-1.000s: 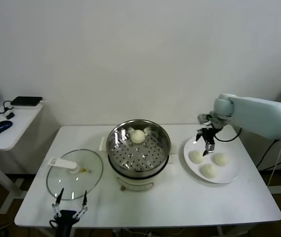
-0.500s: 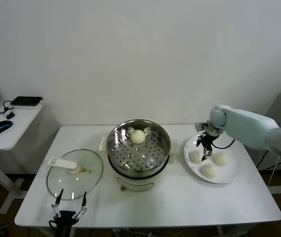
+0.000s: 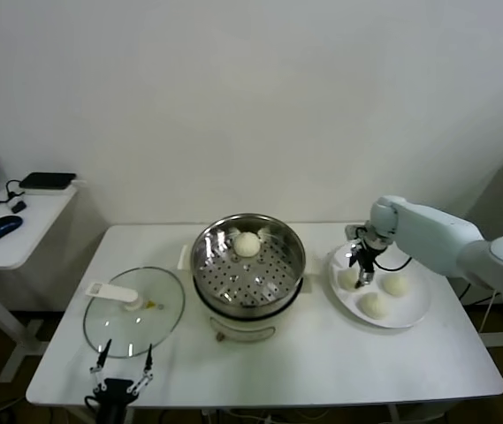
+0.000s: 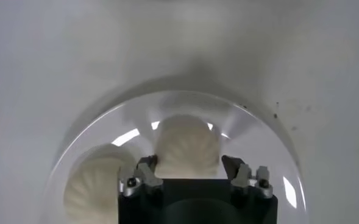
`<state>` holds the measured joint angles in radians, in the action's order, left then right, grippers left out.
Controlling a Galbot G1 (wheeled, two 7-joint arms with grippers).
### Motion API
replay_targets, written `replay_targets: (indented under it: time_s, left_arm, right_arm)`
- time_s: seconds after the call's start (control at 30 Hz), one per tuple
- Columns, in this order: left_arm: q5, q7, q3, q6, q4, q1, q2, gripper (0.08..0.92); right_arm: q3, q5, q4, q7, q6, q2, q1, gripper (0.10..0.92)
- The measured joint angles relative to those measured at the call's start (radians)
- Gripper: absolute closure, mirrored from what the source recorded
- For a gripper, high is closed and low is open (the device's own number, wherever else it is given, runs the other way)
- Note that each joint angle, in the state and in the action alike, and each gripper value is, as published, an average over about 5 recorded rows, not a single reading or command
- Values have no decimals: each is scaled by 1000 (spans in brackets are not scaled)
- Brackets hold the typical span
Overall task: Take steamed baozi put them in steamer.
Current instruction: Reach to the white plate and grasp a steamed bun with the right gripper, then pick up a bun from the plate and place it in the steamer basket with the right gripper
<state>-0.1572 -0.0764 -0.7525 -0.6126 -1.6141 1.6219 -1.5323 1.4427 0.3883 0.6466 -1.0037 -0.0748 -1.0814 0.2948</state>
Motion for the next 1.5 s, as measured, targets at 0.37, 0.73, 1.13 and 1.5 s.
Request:
replay_targets:
  time_s: [0.37, 0.73, 1.13, 1.5]
  left_arm:
    - [-3, 0, -2, -5, -6, 6, 0, 177]
    - [-8, 0, 1, -6, -21, 15, 3, 177]
    - [-34, 0, 24, -13, -37, 24, 9, 177]
    - [-57, 2, 24, -26, -58, 45, 13, 177]
  right_arm:
    - [19, 25, 57, -2, -24, 28, 48, 414]
    - [248, 243, 339, 8, -79, 66, 357, 414]
    - [387, 587, 692, 85, -202, -2, 731, 414]
    - [328, 743, 715, 166, -309, -197, 756, 414]
